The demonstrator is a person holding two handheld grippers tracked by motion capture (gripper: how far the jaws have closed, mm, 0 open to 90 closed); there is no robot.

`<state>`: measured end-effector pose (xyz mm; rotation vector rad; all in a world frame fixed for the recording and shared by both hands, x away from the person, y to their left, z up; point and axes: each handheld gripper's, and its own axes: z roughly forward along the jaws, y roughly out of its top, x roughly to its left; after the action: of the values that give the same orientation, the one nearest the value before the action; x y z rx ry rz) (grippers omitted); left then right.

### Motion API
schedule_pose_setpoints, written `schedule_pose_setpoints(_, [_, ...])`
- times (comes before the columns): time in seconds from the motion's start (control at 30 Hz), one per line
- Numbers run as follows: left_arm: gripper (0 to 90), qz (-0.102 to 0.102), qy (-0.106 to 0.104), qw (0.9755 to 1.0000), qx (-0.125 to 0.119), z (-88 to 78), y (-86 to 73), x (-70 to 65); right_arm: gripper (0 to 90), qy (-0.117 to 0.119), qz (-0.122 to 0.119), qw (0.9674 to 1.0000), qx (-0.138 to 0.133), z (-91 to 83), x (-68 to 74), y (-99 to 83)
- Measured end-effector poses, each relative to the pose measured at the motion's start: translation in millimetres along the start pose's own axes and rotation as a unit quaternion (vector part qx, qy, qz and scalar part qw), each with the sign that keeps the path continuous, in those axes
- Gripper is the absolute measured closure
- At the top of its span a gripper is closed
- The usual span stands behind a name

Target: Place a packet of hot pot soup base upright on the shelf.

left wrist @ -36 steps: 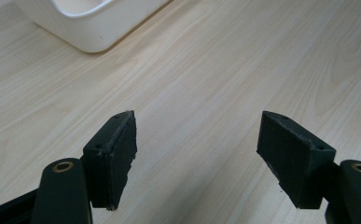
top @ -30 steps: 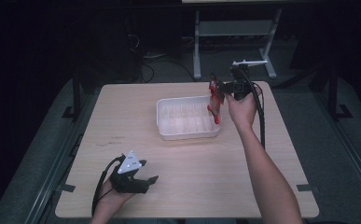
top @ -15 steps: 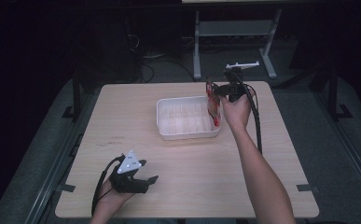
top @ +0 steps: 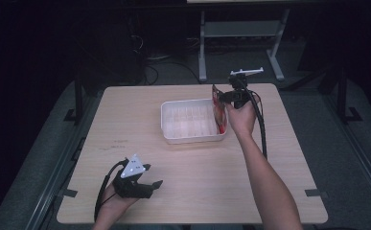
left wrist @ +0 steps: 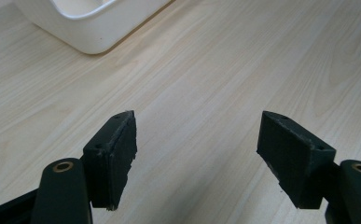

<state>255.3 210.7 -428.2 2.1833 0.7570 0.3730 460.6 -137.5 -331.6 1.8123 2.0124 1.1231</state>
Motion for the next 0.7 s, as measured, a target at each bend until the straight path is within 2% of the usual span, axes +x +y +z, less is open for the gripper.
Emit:
schedule_pose_setpoints(0.33, [28.1, 0.0, 0.001, 1.0, 0.0, -0.7, 0.0, 0.8, 87.7, -0.011, -0.028, 0.9993, 0.021, 1.9, 1.9, -2.6])
schedule_pose_setpoints(0.43, [28.1, 0.0, 0.001, 1.0, -0.001, -0.9, 0.0, 0.7, 87.6, -0.008, -0.033, 0.9989, 0.031, 1.2, 2.5, -3.7])
schedule_pose_setpoints(0.7, [28.1, 0.0, 0.001, 1.0, 0.001, -0.2, 0.2, 0.3, 87.5, 0.003, -0.029, 0.9984, 0.048, -1.9, -6.0, -8.5])
